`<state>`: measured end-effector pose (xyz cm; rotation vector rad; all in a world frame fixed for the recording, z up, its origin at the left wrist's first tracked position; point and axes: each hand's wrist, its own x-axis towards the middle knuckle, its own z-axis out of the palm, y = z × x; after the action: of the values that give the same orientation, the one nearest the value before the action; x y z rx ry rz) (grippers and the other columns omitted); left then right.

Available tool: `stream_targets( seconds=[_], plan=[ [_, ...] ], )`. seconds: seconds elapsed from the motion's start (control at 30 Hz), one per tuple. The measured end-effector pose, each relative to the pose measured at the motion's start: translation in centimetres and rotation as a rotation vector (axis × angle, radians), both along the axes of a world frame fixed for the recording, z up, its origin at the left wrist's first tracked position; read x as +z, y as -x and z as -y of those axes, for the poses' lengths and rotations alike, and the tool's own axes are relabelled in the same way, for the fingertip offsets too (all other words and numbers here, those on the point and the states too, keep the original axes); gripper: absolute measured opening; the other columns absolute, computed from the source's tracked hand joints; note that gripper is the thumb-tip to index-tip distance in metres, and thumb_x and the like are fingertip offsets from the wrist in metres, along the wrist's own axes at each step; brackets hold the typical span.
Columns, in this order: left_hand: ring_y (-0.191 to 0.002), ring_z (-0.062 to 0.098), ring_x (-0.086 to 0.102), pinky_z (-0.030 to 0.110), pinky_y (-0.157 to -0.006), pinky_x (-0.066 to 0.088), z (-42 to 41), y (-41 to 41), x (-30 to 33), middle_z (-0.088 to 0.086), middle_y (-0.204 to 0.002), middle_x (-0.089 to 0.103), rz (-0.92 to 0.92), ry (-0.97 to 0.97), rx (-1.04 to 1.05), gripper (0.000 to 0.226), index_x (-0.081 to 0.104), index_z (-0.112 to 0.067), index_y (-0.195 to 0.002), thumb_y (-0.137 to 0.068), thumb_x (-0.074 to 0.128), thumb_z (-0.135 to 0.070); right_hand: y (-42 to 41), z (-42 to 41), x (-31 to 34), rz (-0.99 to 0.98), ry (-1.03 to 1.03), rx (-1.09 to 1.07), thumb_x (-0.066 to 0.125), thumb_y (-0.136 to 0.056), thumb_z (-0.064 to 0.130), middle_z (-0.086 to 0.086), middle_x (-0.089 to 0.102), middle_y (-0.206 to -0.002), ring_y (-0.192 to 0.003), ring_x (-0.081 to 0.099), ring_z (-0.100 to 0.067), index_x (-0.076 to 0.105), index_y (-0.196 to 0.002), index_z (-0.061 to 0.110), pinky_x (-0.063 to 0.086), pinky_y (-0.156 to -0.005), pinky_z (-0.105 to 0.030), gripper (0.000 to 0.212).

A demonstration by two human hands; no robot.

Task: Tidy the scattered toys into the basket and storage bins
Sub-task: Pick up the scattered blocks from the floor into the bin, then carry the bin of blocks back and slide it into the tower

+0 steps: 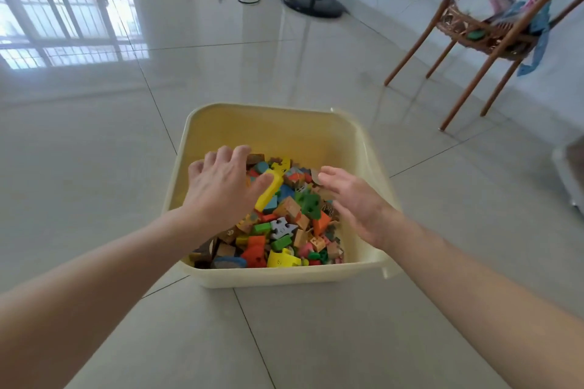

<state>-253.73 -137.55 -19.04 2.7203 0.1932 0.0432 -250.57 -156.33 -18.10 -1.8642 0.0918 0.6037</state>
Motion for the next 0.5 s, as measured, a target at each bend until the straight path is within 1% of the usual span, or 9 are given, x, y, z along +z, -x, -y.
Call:
stream_targets(
  seconds=[0.07, 0.13, 0.17, 0.2, 0.23, 0.3, 0.37, 0.43, 0.5],
  plan=[
    [-0.138, 0.026, 0.021, 0.046, -0.113, 0.013, -1.0, -0.1, -0.4, 0.006, -0.148, 0.027, 0.016, -0.030, 0.046, 0.063, 0.026, -0.020, -0.144, -0.091, 0.039, -0.052, -0.7, 0.8, -0.5, 0.237, 0.289, 0.038, 0.047, -0.095, 0.032, 0.003, 0.038, -0.146, -0.135, 0.033, -0.016, 0.038, -0.140, 0.022, 0.028, -0.108, -0.035, 0.047],
    [-0.141, 0.028, 0.016, 0.047, -0.114, 0.012, -2.1, -0.1, -0.8, 0.007, -0.153, 0.017, -0.006, -0.007, 0.127, 0.061, 0.024, -0.018, -0.145, -0.092, 0.045, -0.040, -1.7, 2.0, -1.1, 0.469, 0.607, 0.071, 0.050, -0.093, 0.026, 0.001, 0.035, -0.147, -0.138, 0.029, -0.017, 0.038, -0.139, 0.018, 0.026, -0.112, -0.038, 0.048],
    [-0.142, 0.030, 0.015, 0.048, -0.114, 0.014, -2.6, -0.1, -0.9, 0.009, -0.155, 0.014, -0.018, 0.016, 0.167, 0.062, 0.022, -0.016, -0.146, -0.093, 0.048, -0.034, -2.2, 2.7, -1.3, 0.526, 0.742, 0.069, 0.051, -0.092, 0.023, -0.001, 0.033, -0.149, -0.139, 0.027, -0.018, 0.037, -0.140, 0.016, 0.025, -0.113, -0.038, 0.051],
    [-0.142, 0.031, 0.015, 0.049, -0.114, 0.016, -3.1, 0.0, -1.3, 0.011, -0.156, 0.011, -0.034, 0.045, 0.203, 0.063, 0.019, -0.014, -0.146, -0.093, 0.049, -0.029, -3.0, 3.5, -1.7, 0.523, 0.832, 0.046, 0.053, -0.090, 0.020, -0.004, 0.031, -0.149, -0.139, 0.026, -0.021, 0.033, -0.142, 0.015, 0.025, -0.112, -0.038, 0.056],
    [-0.142, 0.033, 0.015, 0.050, -0.114, 0.018, -3.5, 0.1, -1.5, 0.013, -0.156, 0.009, -0.051, 0.074, 0.233, 0.065, 0.015, -0.012, -0.147, -0.093, 0.048, -0.025, -3.6, 4.3, -1.9, 0.477, 0.872, 0.005, 0.055, -0.088, 0.019, -0.007, 0.031, -0.149, -0.138, 0.028, -0.024, 0.028, -0.144, 0.014, 0.028, -0.110, -0.038, 0.062],
    [-0.139, 0.038, 0.022, 0.050, -0.109, 0.027, -4.0, 0.2, -2.1, 0.016, -0.155, 0.010, -0.098, 0.122, 0.286, 0.068, 0.006, -0.010, -0.149, -0.094, 0.045, -0.016, -4.6, 5.5, -2.1, 0.316, 0.818, -0.078, 0.058, -0.085, 0.017, -0.012, 0.039, -0.142, -0.126, 0.042, -0.029, 0.024, -0.143, 0.012, 0.037, -0.098, -0.035, 0.068],
    [-0.128, 0.042, 0.037, 0.050, -0.099, 0.036, -4.4, 0.3, -2.7, 0.021, -0.148, 0.027, -0.163, 0.165, 0.346, 0.069, 0.002, -0.010, -0.149, -0.093, 0.041, -0.006, -5.2, 6.2, -2.4, 0.177, 0.706, -0.127, 0.062, -0.082, 0.017, -0.014, 0.055, -0.123, -0.103, 0.055, -0.029, 0.039, -0.129, 0.011, 0.043, -0.081, -0.031, 0.053],
    [-0.117, 0.044, 0.045, 0.050, -0.088, 0.041, -4.9, 0.2, -3.1, 0.026, -0.133, 0.043, -0.175, 0.176, 0.372, 0.067, 0.006, -0.010, -0.149, -0.091, 0.038, 0.000, -5.7, 6.4, -2.5, 0.136, 0.595, -0.190, 0.066, -0.078, 0.014, -0.013, 0.061, -0.109, -0.090, 0.058, -0.027, 0.048, -0.111, 0.012, 0.047, -0.076, -0.031, 0.038],
    [-0.109, 0.045, 0.049, 0.049, -0.081, 0.042, -5.2, -0.1, -3.5, 0.027, -0.124, 0.049, -0.151, 0.153, 0.364, 0.064, 0.011, -0.009, -0.147, -0.090, 0.037, 0.001, -6.0, 6.6, -3.1, 0.133, 0.540, -0.237, 0.067, -0.076, 0.011, -0.012, 0.063, -0.101, -0.086, 0.061, -0.028, 0.050, -0.105, 0.013, 0.050, -0.074, -0.032, 0.034]
  ],
)
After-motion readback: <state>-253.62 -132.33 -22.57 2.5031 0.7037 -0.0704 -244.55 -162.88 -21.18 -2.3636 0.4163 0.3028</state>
